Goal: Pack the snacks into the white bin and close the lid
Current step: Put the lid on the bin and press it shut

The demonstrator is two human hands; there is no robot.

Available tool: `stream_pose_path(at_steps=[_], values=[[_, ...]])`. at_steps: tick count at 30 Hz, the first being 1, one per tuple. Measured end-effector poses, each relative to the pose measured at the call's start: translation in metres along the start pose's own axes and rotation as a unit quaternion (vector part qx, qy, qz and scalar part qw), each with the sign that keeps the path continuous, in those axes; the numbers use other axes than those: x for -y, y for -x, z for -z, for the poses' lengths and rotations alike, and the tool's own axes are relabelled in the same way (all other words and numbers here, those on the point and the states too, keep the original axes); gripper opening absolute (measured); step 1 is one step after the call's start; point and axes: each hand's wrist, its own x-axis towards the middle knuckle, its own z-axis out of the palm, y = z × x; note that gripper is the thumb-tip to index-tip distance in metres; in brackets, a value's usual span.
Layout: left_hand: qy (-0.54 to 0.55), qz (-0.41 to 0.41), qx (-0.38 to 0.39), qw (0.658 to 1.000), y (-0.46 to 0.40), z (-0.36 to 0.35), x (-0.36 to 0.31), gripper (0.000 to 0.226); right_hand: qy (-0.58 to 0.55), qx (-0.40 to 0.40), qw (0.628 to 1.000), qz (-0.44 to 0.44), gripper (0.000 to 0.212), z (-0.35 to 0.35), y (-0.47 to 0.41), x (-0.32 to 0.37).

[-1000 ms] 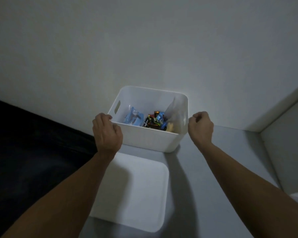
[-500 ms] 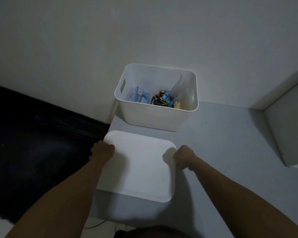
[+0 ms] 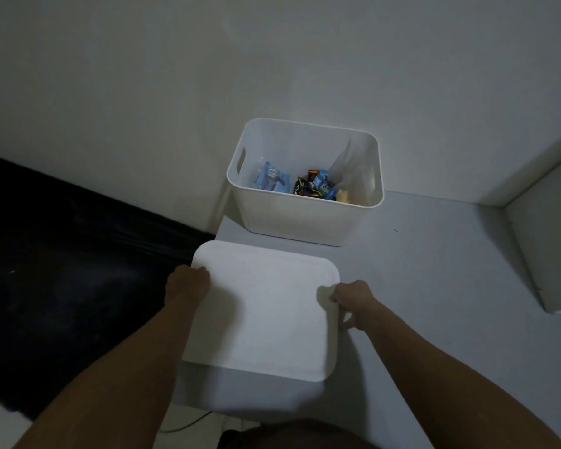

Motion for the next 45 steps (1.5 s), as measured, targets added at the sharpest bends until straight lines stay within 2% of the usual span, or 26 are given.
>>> stream_pose_path(at_steps=[5,8,10,13,15,17,20,23,26,29,32,35,38,42,45], values=[[0.011,-0.063,-0.131,0.989,0.003,0.013,-0.02,0.057,-0.004,-0.053,0.994,0.1,0.011,0.008,0.009,0.024],[0.078,-0.111,-0.232,0.963,0.01,0.028,-0.047,0.054,-0.034,-0.098,0.983,0.153,0.007,0.02,0.02,0.054],[0.125,-0.132,-0.26,0.948,0.012,0.041,-0.069,0.057,-0.052,-0.127,0.973,0.184,0.006,0.03,0.029,0.074],[0.157,-0.152,-0.251,0.943,0.012,0.058,-0.104,0.06,-0.08,-0.174,0.954,0.229,0.012,0.05,0.034,0.102],[0.189,-0.173,-0.223,0.941,0.013,0.067,-0.128,0.051,-0.103,-0.21,0.942,0.242,0.027,0.064,0.034,0.121],[0.225,-0.188,-0.173,0.94,0.016,0.074,-0.151,0.043,-0.105,-0.239,0.932,0.252,0.021,0.078,0.031,0.141],[0.229,-0.183,-0.113,0.949,0.015,0.082,-0.181,0.056,-0.097,-0.268,0.927,0.246,0.023,0.094,0.021,0.167],[0.215,-0.211,-0.083,0.95,0.007,0.082,-0.202,0.032,-0.071,-0.28,0.923,0.253,0.031,0.104,0.005,0.188],[0.215,-0.215,-0.06,0.951,-0.001,0.08,-0.223,0.011,-0.039,-0.282,0.922,0.263,0.025,0.109,-0.006,0.205],[0.193,-0.213,-0.043,0.957,-0.011,0.076,-0.24,0.015,-0.006,-0.287,0.922,0.259,0.014,0.111,-0.022,0.218],[0.167,-0.217,-0.029,0.961,-0.022,0.072,-0.253,0.01,0.049,-0.274,0.923,0.265,0.011,0.112,-0.037,0.228],[0.155,-0.223,-0.02,0.962,-0.037,0.064,-0.261,0.027,0.086,-0.269,0.924,0.259,0.009,0.113,-0.049,0.234],[0.144,-0.225,-0.023,0.964,-0.046,0.056,-0.263,0.04,0.132,-0.265,0.92,0.258,0.011,0.111,-0.057,0.234],[0.123,-0.228,-0.046,0.965,-0.055,0.047,-0.265,0.036,0.176,-0.271,0.907,0.269,0.013,0.107,-0.065,0.232],[0.114,-0.233,-0.032,0.965,-0.062,0.043,-0.262,0.037,0.169,-0.279,0.9,0.289,0.016,0.102,-0.064,0.226]])
